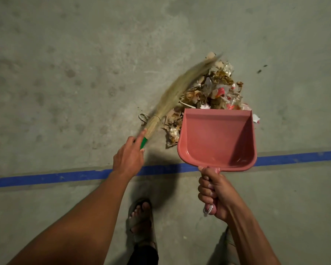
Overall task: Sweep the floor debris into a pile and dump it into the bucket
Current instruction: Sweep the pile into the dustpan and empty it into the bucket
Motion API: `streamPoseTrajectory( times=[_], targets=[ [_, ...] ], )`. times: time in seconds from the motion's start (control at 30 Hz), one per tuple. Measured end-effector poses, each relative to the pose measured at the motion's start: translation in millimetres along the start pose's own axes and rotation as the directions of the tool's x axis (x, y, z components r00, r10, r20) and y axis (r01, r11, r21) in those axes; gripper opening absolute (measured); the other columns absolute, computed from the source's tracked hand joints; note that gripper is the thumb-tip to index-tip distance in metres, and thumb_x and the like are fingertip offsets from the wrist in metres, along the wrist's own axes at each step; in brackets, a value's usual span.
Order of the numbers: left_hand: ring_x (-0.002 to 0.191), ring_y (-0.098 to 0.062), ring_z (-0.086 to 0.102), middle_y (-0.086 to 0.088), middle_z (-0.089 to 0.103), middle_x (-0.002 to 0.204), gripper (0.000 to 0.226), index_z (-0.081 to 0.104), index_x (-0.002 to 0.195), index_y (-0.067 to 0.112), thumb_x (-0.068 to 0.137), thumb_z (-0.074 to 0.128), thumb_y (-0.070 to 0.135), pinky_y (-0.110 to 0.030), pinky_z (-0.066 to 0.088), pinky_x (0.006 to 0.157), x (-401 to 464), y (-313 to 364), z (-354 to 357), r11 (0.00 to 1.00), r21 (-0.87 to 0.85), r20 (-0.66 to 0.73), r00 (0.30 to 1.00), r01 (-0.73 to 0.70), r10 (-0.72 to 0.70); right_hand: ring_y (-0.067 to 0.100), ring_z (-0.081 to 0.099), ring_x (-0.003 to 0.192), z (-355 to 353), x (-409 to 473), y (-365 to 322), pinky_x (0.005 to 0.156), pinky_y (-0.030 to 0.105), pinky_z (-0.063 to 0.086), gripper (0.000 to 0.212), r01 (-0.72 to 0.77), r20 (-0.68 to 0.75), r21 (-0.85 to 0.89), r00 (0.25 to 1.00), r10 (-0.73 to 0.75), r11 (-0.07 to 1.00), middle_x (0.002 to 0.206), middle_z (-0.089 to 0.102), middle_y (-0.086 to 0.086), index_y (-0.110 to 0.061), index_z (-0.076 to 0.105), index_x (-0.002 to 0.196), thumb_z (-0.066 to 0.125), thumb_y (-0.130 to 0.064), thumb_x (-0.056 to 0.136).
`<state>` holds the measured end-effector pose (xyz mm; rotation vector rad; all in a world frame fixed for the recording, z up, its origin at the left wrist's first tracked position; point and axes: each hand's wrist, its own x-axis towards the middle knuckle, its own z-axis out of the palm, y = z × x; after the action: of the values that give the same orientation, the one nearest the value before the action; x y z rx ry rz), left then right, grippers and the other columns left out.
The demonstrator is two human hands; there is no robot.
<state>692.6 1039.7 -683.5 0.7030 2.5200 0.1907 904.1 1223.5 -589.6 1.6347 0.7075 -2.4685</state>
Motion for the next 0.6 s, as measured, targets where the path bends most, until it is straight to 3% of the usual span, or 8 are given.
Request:
streamPoseTrajectory(
  times=[0.1,0.2,0.37,0.47,0.6],
  targets=[
    [0.101,-0.028,0.062,0.002,0.041,0.151,0.077,0.009,0.163,0.037,0.104,0.057,0.026,-0.046,0.056,0.078,-15.8,-11.6,-3.4,0.996,-0.069,-0.039,0.997,0.057,-0.06,0.007,0.015,0.041,-0.2,-5.2,0.1,0.037,0.019,0.014,0.039,-0.004,0.016,-0.007,1.0,0.004,1.0,0.058,0.019,-0.003,-0.02,0.041,0.066,0.055,-0.014,0.102],
    [0.127,-0.033,0.057,0.008,0.016,0.172,0.078,0.005,0.165,0.03,0.105,0.055,0.022,-0.051,0.053,0.096,-28.3,-26.6,2.9,0.985,-0.092,-0.045,0.988,0.143,-0.148,0.007,0.014,0.042,-1.3,-9.4,-0.1,0.039,0.02,0.011,0.04,-0.008,0.04,-0.026,0.999,0.009,1.0,0.06,0.018,-0.002,-0.02,0.041,0.065,0.056,-0.015,0.102],
    [0.144,-0.037,0.042,0.003,0.005,0.174,0.073,0.008,0.166,0.018,0.106,0.049,0.017,-0.052,0.042,0.111,-44.0,-44.4,31.6,0.941,-0.078,0.134,0.939,0.328,-0.316,0.007,0.015,0.041,-9.1,-8.1,-0.6,0.039,0.02,0.011,0.04,-0.015,0.051,-0.052,0.999,0.018,0.999,0.059,0.018,-0.003,-0.021,0.039,0.065,0.055,-0.015,0.101],
    [0.148,-0.036,0.037,0.0,0.006,0.174,0.071,0.01,0.166,0.014,0.106,0.048,0.016,-0.047,0.036,0.116,-61.5,-30.2,51.9,0.955,-0.091,0.274,0.929,0.282,-0.248,0.006,0.015,0.041,-16.2,-5.7,-1.9,0.038,0.02,0.011,0.04,-0.005,0.043,-0.054,0.999,0.007,0.999,0.058,0.018,-0.005,-0.023,0.037,0.066,0.055,-0.017,0.101],
    [0.148,-0.03,0.037,0.006,0.009,0.173,0.077,0.005,0.167,0.024,0.107,0.051,0.017,-0.046,0.037,0.118,-77.3,3.1,56.5,0.958,-0.209,0.286,0.949,0.195,-0.131,0.006,0.015,0.04,-22.1,-4.9,5.5,0.035,0.02,0.014,0.038,-0.022,0.046,-0.036,0.999,0.023,0.999,0.058,0.018,-0.005,-0.023,0.036,0.069,0.056,-0.018,0.101]
  ],
)
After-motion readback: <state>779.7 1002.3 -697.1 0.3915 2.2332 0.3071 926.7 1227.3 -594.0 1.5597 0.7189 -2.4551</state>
